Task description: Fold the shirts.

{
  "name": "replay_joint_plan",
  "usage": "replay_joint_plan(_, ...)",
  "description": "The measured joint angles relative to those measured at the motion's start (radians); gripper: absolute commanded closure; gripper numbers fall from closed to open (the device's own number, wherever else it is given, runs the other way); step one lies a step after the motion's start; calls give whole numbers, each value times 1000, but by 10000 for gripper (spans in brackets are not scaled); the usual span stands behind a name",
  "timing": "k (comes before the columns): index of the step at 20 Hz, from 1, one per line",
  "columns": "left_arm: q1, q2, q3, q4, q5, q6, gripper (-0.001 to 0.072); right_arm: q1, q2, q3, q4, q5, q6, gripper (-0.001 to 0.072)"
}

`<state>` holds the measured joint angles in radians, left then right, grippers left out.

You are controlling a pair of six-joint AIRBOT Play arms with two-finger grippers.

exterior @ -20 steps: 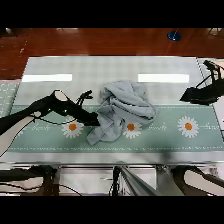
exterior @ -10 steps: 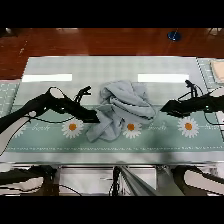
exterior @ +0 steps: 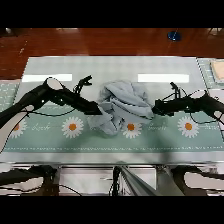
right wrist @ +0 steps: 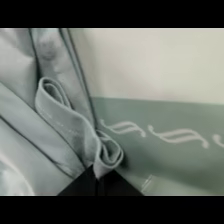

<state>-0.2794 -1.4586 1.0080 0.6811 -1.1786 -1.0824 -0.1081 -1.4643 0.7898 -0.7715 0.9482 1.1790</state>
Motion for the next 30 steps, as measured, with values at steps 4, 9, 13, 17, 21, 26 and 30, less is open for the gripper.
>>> replay_joint_plan(4,23,35,95,4,-26,1,685,-19,84,37,6,6,-42,685)
replay_joint_plan(9,102,215,280,23,-42,-1,686,-123,386,209,20,127,-60,686)
replay_joint_plan(13,158,420,484,45,-31,-2,686,-197,615,428,2,155,-6,686)
replay_joint_plan(17,178,607,668,159,-6,-34,686,-228,756,636,-117,171,119,686)
replay_joint_plan(21,183,768,757,270,-20,-118,686,-236,821,821,-185,232,224,686)
replay_joint_plan(26,185,904,784,311,-92,-232,686,-239,842,1028,-220,383,315,686)
replay_joint_plan(30,187,938,782,301,-198,-354,687,-239,834,1094,-242,561,369,686)
